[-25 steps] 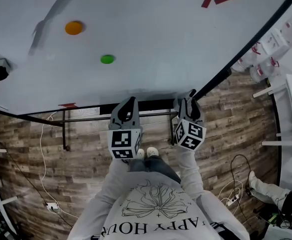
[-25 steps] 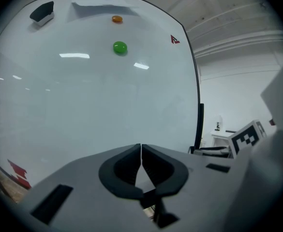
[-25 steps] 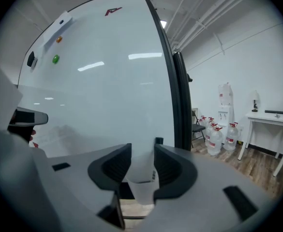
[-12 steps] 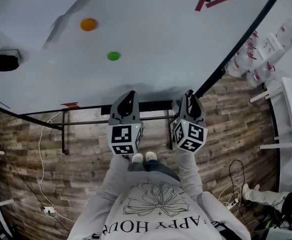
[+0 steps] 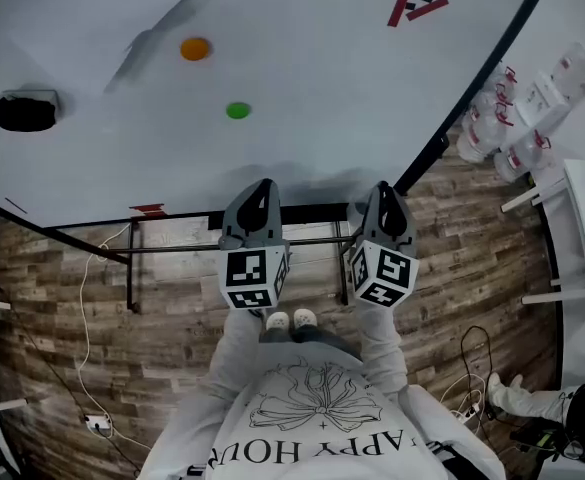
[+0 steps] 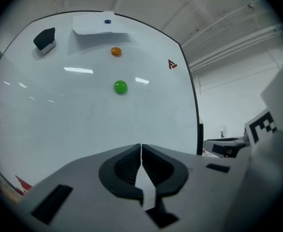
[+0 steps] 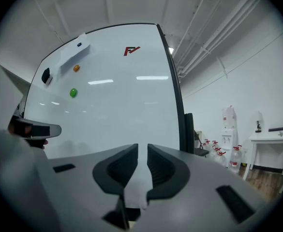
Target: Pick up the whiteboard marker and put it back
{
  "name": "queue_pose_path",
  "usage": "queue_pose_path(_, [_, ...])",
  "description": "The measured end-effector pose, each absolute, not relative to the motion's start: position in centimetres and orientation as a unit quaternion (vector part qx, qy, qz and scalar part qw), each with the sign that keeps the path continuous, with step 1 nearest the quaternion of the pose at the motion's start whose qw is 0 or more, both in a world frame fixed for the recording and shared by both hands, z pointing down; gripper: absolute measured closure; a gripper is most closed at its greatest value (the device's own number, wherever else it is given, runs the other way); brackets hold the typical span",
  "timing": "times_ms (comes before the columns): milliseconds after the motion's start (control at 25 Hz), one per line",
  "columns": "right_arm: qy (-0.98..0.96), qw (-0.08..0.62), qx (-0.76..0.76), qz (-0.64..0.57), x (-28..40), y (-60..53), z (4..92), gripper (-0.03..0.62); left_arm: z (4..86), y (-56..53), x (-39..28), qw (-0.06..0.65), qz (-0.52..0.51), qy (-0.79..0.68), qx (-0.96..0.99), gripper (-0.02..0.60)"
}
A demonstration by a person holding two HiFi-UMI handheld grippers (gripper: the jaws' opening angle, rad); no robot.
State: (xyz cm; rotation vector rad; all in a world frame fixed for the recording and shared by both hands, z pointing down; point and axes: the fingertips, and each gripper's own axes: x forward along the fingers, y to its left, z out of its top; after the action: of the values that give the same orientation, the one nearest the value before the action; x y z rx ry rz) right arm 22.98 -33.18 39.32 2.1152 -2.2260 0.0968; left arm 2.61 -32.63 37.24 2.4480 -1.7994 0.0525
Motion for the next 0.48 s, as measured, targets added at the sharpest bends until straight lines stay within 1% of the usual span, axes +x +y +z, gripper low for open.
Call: queue_pose_path(480, [-0.733,0.027,0.680,0.027,22.34,-32.36,38.98,0.557,36.89,-31.58,2.23,0.047,0.016,-0.598,0.800,0.574])
